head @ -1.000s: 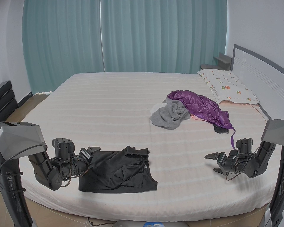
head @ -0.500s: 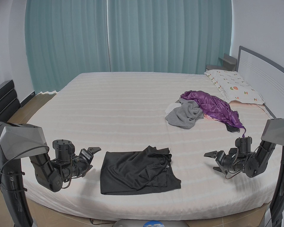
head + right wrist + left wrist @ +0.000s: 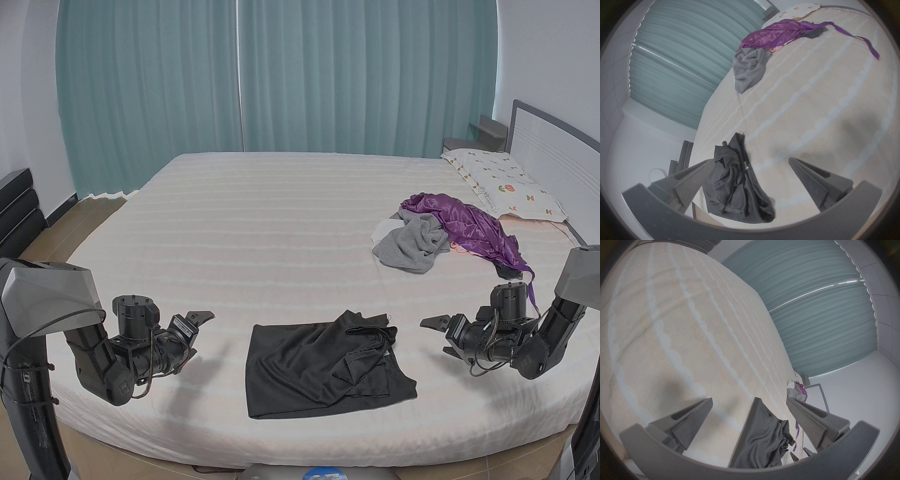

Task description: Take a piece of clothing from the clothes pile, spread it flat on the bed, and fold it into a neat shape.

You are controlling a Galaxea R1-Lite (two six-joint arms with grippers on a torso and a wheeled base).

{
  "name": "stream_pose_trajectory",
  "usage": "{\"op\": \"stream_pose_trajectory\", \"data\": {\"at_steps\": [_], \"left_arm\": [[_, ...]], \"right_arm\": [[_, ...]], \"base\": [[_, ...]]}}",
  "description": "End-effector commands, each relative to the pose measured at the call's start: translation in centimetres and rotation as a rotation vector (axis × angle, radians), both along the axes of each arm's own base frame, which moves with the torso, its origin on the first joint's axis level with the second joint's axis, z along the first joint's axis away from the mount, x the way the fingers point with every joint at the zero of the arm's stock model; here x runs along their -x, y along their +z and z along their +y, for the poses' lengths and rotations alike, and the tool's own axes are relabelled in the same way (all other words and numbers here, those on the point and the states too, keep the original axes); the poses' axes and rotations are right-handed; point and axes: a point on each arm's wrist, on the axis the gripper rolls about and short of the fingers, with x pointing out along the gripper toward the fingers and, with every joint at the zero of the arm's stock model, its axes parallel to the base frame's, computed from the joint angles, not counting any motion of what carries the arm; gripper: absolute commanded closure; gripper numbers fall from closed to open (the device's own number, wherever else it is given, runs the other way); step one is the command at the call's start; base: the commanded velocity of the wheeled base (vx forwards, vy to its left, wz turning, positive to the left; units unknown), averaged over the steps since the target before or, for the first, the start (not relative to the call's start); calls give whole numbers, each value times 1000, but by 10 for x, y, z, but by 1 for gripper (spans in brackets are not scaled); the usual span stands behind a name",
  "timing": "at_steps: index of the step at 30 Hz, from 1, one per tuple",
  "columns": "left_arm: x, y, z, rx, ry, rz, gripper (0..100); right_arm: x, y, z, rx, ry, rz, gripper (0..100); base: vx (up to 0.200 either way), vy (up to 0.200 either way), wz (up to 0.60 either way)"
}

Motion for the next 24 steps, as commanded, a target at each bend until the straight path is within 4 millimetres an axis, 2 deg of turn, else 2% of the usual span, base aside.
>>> {"op": "stream_pose_trajectory", "data": {"at_steps": [1,3,8,24], "left_arm": [[0,-1,0,-1,-1,5,0],[0,-1,-1,0,-1,3,0],[-1,-1,0,1,1,2,0],[0,-1,0,5,0,5,0]], "right_arm": [[8,12,11,3,31,-29,0],[11,13,20,26,33,-35,0],[13,12,28,50,29,-37,0],[16,9,34,53,49,-26,0]], "base": [[0,0,0],[0,0,0],[0,0,0],[0,13,0]]}}
